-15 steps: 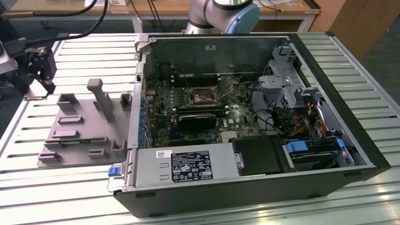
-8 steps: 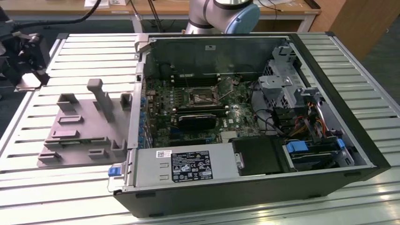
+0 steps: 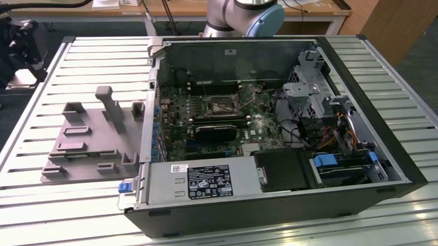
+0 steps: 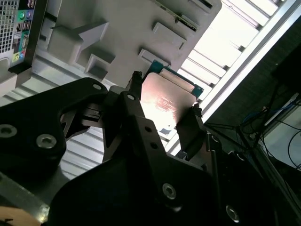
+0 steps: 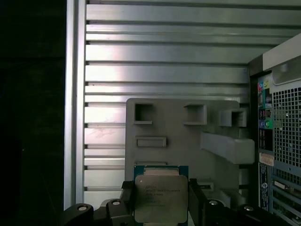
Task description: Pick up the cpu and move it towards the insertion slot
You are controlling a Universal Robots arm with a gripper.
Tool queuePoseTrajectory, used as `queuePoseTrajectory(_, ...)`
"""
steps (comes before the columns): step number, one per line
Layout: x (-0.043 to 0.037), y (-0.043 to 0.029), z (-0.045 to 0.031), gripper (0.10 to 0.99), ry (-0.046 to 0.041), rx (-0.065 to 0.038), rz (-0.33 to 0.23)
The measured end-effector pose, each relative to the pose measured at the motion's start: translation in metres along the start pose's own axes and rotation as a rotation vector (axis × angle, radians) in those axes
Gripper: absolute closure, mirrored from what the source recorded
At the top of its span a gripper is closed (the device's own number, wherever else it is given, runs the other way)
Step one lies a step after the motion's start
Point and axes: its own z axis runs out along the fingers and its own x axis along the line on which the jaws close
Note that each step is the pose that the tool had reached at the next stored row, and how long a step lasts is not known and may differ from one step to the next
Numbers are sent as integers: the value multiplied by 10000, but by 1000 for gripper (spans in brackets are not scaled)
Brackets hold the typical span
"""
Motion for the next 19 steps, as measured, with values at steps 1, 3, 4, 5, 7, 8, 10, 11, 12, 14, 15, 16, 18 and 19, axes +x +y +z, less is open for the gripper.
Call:
queuePoseTrajectory(1, -1, 1, -20, 545, -6, 0, 0)
queuePoseTrajectory(3, -1, 1, -27, 545, -12, -1, -1)
queuePoseTrajectory(4, -1, 1, -27, 545, -13, -1, 0)
queuePoseTrajectory(5, -1, 1, -28, 545, -12, -2, 0)
queuePoseTrajectory(7, -4, 2, -29, 545, -11, -1, 0)
queuePoseTrajectory(8, -9, 2, -29, 545, -9, -1, 1)
queuePoseTrajectory(10, -30, 2, -28, 545, -10, -2, -1)
queuePoseTrajectory(11, -42, 2, -28, 545, -9, -1, 0)
queuePoseTrajectory(12, -56, 2, -27, 545, -10, -1, 0)
queuePoseTrajectory(14, -91, 2, -25, 545, -11, -2, -1)
queuePoseTrajectory(15, -112, 3, -24, 545, -11, -2, 0)
queuePoseTrajectory(16, -131, 3, -23, 545, -11, -2, -1)
queuePoseTrajectory(18, -170, 3, -22, 545, -11, -2, 0)
queuePoseTrajectory(19, -190, 4, -22, 545, -10, -1, 0)
